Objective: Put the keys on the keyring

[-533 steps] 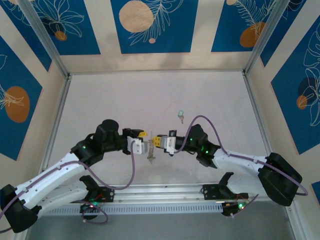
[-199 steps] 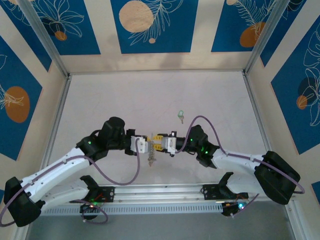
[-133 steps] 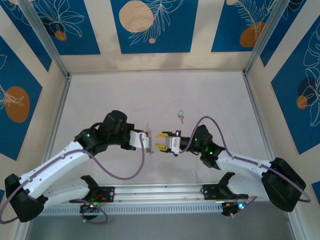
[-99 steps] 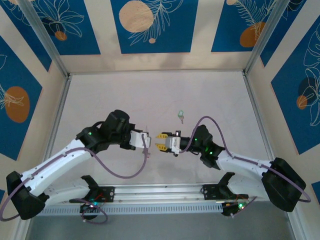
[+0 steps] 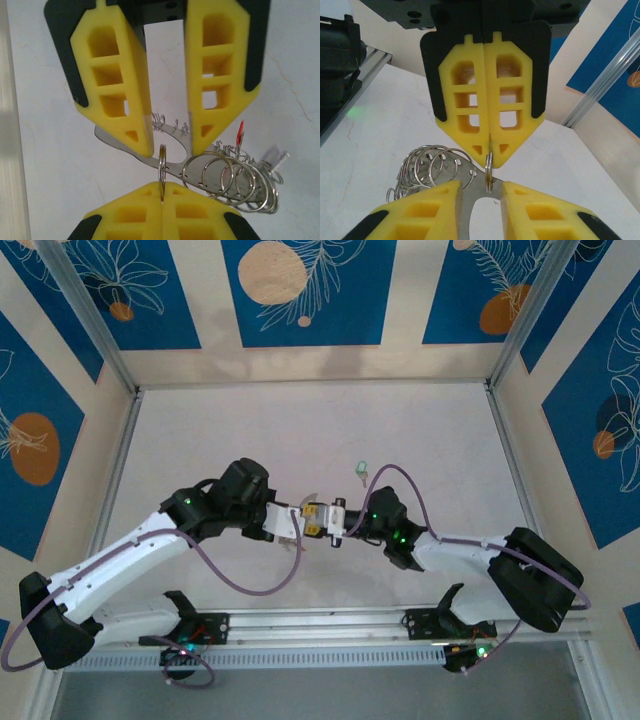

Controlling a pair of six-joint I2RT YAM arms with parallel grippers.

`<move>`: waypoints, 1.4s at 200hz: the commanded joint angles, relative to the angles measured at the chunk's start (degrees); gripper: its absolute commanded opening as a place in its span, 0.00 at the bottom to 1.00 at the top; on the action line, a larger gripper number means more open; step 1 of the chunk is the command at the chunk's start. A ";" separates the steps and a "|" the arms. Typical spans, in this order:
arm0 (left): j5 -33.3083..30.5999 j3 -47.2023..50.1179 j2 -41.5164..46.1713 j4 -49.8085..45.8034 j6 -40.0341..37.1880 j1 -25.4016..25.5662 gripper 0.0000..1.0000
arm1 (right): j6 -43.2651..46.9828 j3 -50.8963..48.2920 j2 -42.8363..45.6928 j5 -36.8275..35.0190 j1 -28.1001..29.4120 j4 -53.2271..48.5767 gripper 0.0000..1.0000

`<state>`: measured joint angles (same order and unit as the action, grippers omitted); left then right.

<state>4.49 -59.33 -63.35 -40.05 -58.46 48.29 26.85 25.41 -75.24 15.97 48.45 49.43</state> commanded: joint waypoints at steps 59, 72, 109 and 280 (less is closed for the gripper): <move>3.27 -2.48 0.28 0.62 1.81 0.75 0.00 | -2.30 0.31 -0.35 -3.87 1.56 6.21 0.05; 3.37 -2.09 0.95 1.73 2.58 0.71 0.10 | -2.63 -0.42 -0.32 -3.95 1.56 7.72 0.00; 2.36 1.75 4.28 5.17 3.34 0.34 0.24 | -4.88 -2.70 -0.28 -2.32 1.11 13.38 0.00; 10.80 10.98 9.91 17.29 4.23 -0.39 0.21 | -8.10 -3.70 0.04 5.49 -0.78 17.07 0.00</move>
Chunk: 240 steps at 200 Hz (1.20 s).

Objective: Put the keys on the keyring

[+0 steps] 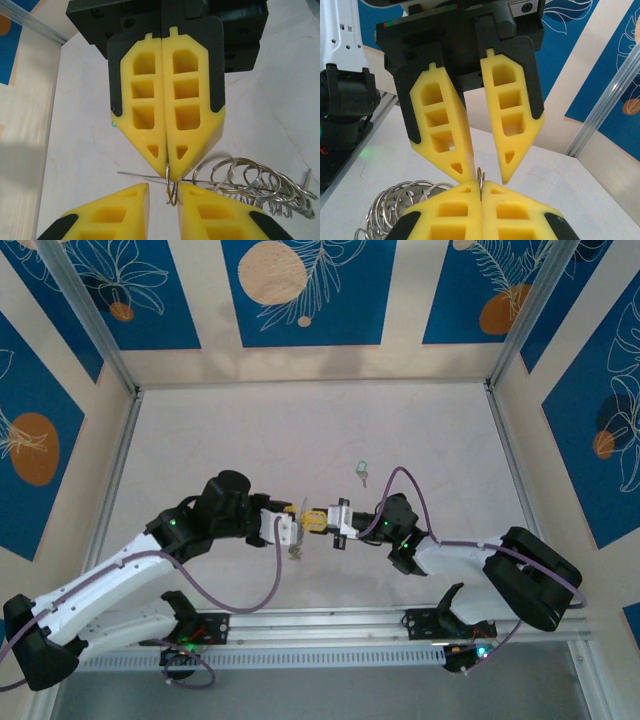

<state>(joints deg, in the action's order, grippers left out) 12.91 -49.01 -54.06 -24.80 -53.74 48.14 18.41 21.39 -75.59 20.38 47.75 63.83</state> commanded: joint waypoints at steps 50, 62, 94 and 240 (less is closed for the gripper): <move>2.10 1.84 0.18 2.70 -0.80 -0.23 0.21 | 0.72 0.76 0.34 1.90 -0.12 2.52 0.00; 2.12 2.21 0.08 2.79 -1.27 -0.22 0.21 | 0.79 0.68 0.27 2.27 -0.14 2.95 0.00; 2.03 2.78 0.41 3.91 -1.45 -0.64 0.14 | 0.79 0.66 0.09 3.33 -0.16 3.43 0.00; -11.78 -13.29 -10.25 -20.09 -7.83 3.16 0.00 | 7.24 -1.55 1.48 -6.00 2.02 -7.21 0.34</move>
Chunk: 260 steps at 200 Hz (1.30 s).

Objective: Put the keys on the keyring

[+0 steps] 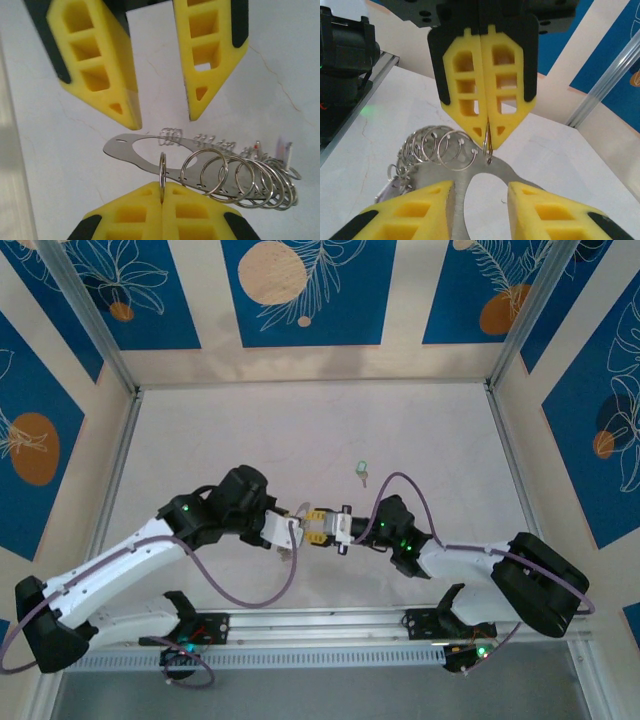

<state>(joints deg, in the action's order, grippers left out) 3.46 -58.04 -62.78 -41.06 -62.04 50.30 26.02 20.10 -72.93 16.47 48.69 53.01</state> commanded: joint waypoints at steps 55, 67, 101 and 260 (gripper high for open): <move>-4.41 -8.08 -4.45 -5.79 3.22 2.17 0.00 | -1.57 1.59 -5.09 -3.08 2.60 7.61 0.22; -4.04 -8.14 -4.22 -5.58 3.58 2.16 0.00 | -1.87 1.65 -5.71 -4.12 2.82 8.89 0.22; -3.42 -7.79 -3.64 -5.26 3.68 2.18 0.00 | -1.57 1.10 -5.41 -6.52 2.97 9.72 0.27; -0.63 -7.39 -4.52 -2.60 4.24 2.19 0.00 | -3.50 1.52 -5.49 -5.12 2.23 12.20 0.20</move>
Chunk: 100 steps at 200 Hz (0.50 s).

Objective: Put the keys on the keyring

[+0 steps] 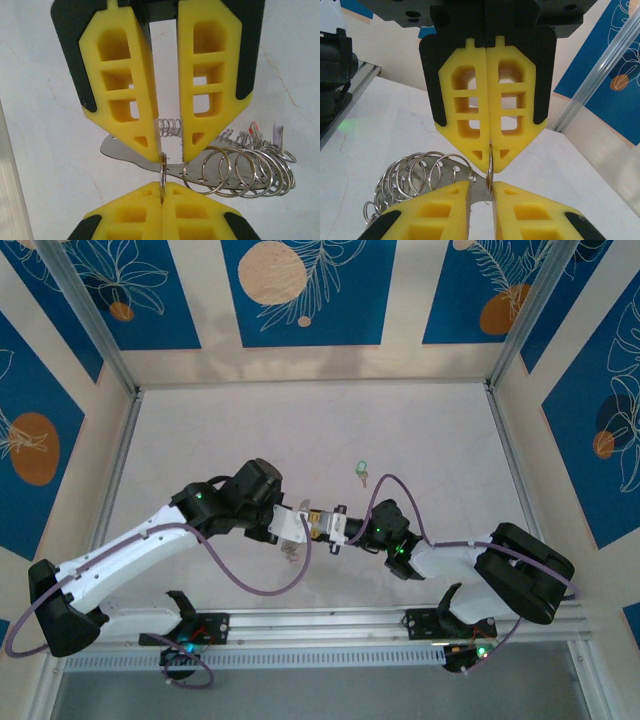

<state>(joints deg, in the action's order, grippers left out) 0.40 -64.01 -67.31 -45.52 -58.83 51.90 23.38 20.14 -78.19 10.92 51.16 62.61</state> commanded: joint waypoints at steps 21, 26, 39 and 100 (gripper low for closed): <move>3.09 -1.47 -0.25 2.81 1.58 0.60 0.00 | -1.12 1.78 -0.60 0.25 -0.19 2.69 0.20; 3.19 -1.45 -0.28 3.00 1.74 0.59 0.00 | -1.17 1.84 -0.67 0.23 -0.25 2.69 0.19; 3.58 -1.38 -0.23 3.59 2.05 0.62 0.00 | -1.48 2.09 -0.92 0.02 -0.24 2.74 0.16; 3.81 2.06 3.11 7.27 3.47 -0.24 0.13 | -4.02 0.55 -1.11 1.46 -1.19 8.55 0.00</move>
<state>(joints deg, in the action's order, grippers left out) 1.85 -63.81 -67.11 -43.70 -56.84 51.88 21.32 20.78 -79.09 10.74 50.59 64.90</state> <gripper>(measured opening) 0.101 0.067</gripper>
